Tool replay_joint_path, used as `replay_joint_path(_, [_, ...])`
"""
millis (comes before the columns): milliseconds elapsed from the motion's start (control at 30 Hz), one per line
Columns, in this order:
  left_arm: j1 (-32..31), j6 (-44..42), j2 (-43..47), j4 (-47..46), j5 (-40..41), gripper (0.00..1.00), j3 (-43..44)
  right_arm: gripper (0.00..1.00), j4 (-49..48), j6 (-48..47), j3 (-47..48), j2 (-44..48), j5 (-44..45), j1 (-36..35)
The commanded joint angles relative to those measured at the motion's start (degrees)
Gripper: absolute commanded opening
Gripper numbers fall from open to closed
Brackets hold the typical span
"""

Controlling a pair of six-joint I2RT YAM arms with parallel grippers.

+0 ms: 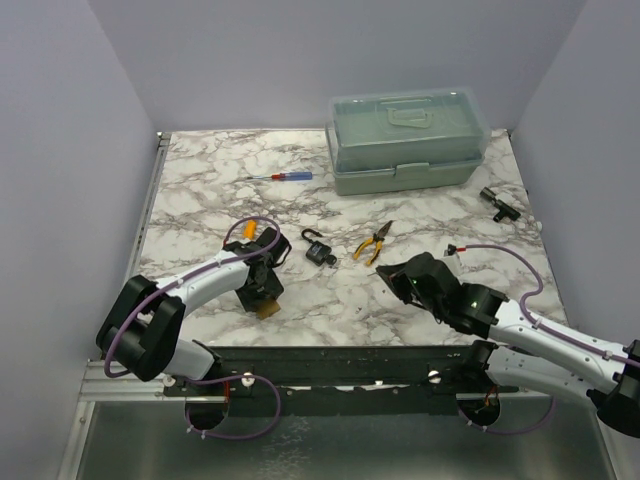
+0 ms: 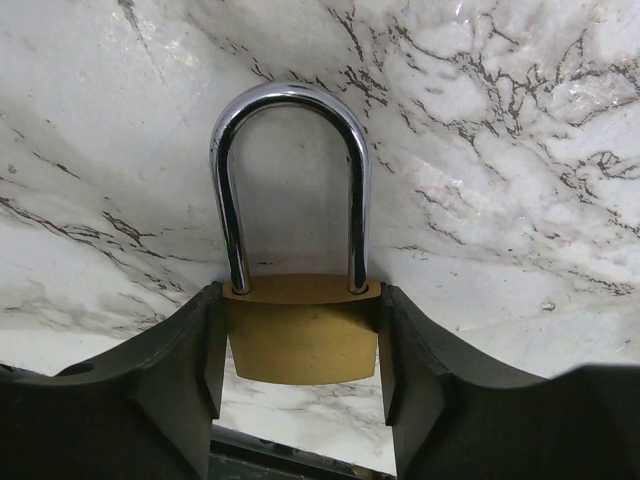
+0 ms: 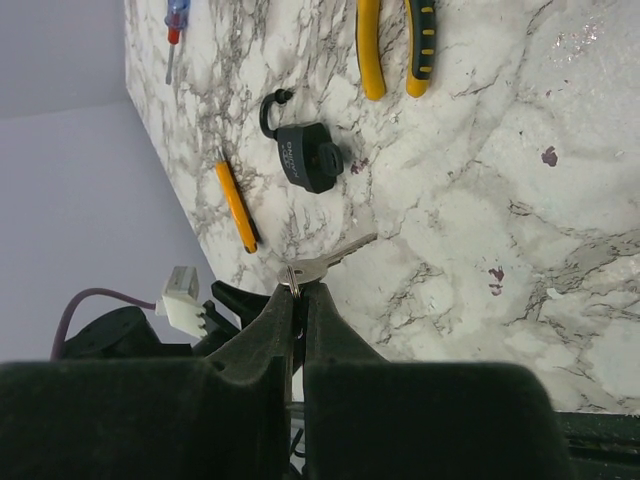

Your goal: Unlock with the key

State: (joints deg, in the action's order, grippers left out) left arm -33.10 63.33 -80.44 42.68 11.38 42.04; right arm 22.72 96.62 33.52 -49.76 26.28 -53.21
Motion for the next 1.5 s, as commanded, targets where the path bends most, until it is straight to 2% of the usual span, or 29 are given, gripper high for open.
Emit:
replay_joint_path(0, [0.03, -0.25, -3.24, -4.37, -3.32, 0.47, -2.48, 0.0, 2.0, 0.83, -0.73, 1.06, 3.56, -0.23])
replay_joint_path(167, [0.03, -2.54, -4.48, -6.64, -6.19, 0.29, -2.31, 0.0, 2.74, 1.1, -1.0, 1.47, 4.03, -0.23])
replay_joint_path(300, [0.06, -4.5, -4.53, -8.75, -10.0, 0.0, -1.77, 0.0, 3.12, 1.38, -1.3, 1.58, 4.23, -0.23])
replay_joint_path(533, [0.14, -3.6, -1.15, -9.45, -14.31, 0.0, 0.29, 0.0, 0.86, -1.05, -2.26, 1.26, 5.83, -0.23])
replay_joint_path(733, [0.47, 6.0, 1.27, -10.18, -16.82, 0.0, 0.41, 0.0, -4.32, -5.99, -3.46, 1.95, 8.55, -0.23])
replay_joint_path(1167, [0.59, 20.92, 7.24, -15.96, -22.35, 0.0, 1.77, 0.0, -29.1, -19.31, -9.59, 2.49, 7.8, -0.23])
replay_joint_path(1300, [0.94, 25.27, 6.58, -18.54, -25.84, 0.0, 2.3, 0.0, -34.78, -23.99, -8.91, 1.61, 6.65, -0.23])
replay_joint_path(1467, [2.27, 26.72, 4.01, -19.61, -30.86, 0.0, 5.85, 0.0, -38.3, -29.37, -7.88, 1.26, 6.6, -0.27])
